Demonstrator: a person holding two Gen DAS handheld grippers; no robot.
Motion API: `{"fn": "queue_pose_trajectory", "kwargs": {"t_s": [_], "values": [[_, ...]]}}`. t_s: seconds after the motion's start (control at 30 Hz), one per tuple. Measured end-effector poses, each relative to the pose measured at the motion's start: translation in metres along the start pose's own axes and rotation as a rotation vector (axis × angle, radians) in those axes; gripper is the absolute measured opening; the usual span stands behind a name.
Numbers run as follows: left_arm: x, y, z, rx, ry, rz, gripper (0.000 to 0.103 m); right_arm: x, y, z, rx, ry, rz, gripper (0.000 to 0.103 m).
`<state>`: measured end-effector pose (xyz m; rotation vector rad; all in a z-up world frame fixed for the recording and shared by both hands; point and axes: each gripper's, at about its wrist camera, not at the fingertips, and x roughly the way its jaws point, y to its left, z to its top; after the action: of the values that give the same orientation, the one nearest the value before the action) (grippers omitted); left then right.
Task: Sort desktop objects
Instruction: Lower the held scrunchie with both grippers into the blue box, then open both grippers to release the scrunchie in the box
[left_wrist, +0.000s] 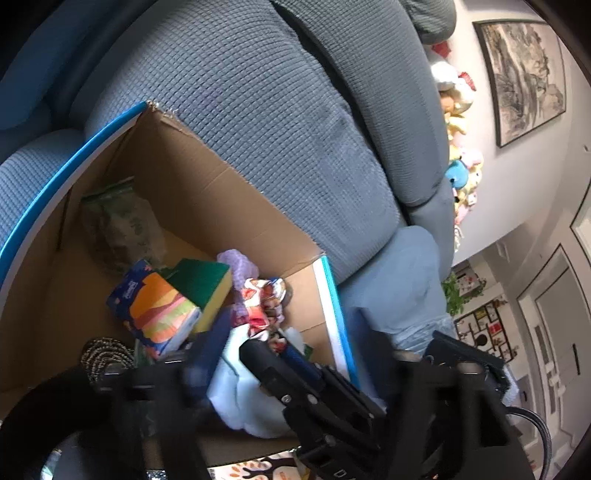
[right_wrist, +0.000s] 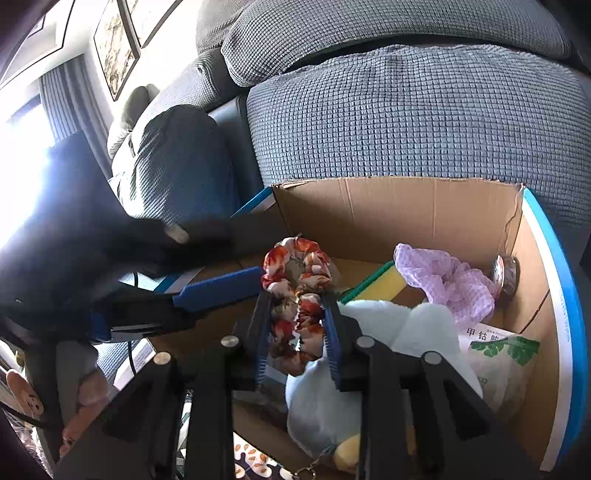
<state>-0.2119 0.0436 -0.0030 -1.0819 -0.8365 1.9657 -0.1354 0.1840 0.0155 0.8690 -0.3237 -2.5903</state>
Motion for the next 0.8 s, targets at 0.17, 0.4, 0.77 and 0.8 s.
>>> {"fn": "queue_pose_trajectory", "kwargs": {"t_s": [0.17,0.4,0.77,0.8], "values": [[-0.002,-0.001,0.001,-0.004,-0.011,-0.016,0.082,-0.005,0.003,-0.001,-0.013,-0.02,-0.01,0.061],[-0.01,-0.006,-0.001,-0.011,-0.029,-0.105,0.099,-0.011,0.002,0.0,-0.017,-0.049,-0.033,0.079],[-0.023,-0.019,-0.004,0.043,-0.052,-0.087,0.1,-0.026,0.01,0.006,-0.059,-0.096,-0.066,0.084],[-0.025,-0.02,-0.005,0.051,-0.063,-0.085,0.1,-0.028,0.01,0.006,-0.063,-0.103,-0.082,0.085]]}}
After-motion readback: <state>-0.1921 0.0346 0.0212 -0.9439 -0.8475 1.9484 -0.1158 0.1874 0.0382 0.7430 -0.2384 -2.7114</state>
